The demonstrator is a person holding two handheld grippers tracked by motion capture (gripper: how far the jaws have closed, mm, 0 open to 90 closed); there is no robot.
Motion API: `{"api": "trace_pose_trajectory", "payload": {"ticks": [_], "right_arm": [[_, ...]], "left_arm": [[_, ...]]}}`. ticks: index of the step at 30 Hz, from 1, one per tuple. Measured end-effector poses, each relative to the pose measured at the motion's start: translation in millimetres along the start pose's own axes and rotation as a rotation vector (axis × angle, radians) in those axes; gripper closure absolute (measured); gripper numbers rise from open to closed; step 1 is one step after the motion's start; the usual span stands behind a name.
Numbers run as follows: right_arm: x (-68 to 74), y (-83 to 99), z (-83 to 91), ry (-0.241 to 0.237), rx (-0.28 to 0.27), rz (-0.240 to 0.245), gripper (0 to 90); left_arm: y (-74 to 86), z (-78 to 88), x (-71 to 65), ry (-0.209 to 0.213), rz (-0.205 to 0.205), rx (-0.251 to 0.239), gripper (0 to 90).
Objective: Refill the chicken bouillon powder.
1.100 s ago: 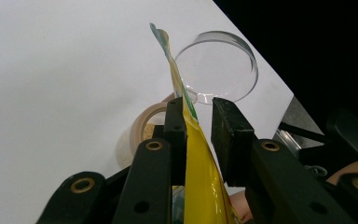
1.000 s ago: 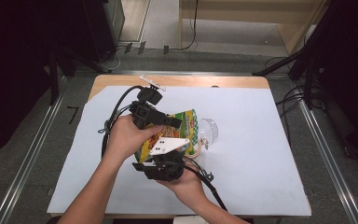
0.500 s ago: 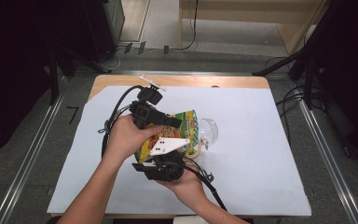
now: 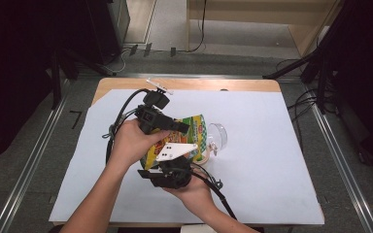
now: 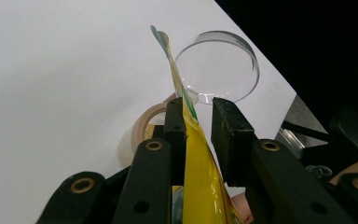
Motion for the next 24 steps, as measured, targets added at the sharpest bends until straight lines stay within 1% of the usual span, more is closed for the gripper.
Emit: {"api": "trace_pose_trajectory", "payload": {"ticks": [2, 10, 15, 22, 24], "right_arm": [[-0.1, -0.3, 0.1, 0.000, -0.001, -0.002, 69.1], [-0.5, 0.0, 0.1, 0.001, 0.000, 0.000, 69.1], [-0.5, -0.8, 0.6, -0.001, 0.005, -0.007, 69.0], [-0.9, -0.1, -0.2, 0.001, 0.001, -0.004, 69.1], [-3.1, 0.8, 0.0, 0.000, 0.002, -0.008, 69.1]], "left_arm": [[-0.1, 0.1, -0.2, -0.008, -0.010, -0.003, 76.6], [0.0, -0.4, 0.0, -0.006, -0.006, -0.003, 76.6], [-0.1, -0.2, 0.3, -0.016, -0.005, -0.006, 76.5], [0.1, 0.0, -1.3, -0.020, -0.014, -0.007, 76.1], [-0.1, -0.4, -2.4, -0.018, -0.022, -0.010, 76.0]]}}
Point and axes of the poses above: each handheld gripper's, and its own axes: z roughly backward along the jaws, y roughly out of its underside, x roughly to its left, the point moved 4 cm from there along -z, roughly forward along the jaws, and after that the axes turned 4 degrees about -y, right-handed, at the moved point
